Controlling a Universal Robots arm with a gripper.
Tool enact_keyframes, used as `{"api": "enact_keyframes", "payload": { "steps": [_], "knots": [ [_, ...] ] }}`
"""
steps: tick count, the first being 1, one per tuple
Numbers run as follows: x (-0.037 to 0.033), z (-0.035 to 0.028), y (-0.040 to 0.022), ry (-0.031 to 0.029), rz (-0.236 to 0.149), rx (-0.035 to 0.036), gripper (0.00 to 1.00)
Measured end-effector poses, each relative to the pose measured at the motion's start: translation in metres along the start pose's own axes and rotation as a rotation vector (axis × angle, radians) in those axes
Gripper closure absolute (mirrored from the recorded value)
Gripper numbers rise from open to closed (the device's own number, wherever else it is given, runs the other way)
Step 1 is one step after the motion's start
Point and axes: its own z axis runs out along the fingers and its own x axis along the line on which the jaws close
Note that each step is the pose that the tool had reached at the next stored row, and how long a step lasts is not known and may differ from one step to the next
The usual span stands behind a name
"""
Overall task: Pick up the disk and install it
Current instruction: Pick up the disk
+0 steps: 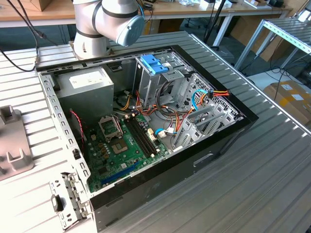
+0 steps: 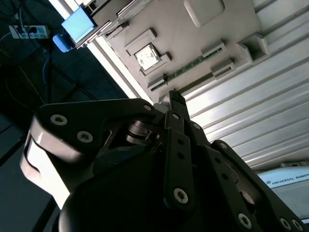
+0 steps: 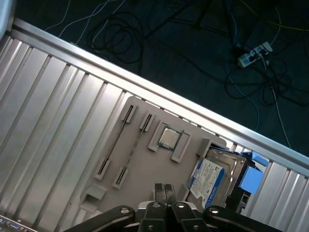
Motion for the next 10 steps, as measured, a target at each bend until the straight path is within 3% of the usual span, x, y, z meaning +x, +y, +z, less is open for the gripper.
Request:
{"api": "enact_keyframes", "payload": {
  "steps": [5, 10],
  "knots": [
    [-0.0021, 0.0018, -0.0020, -0.0024, 0.010, 0.0011, 0.89],
    [-0.0021, 0.0051, -0.0022, -0.0072, 0.076, 0.0030, 0.89]
  ]
}}
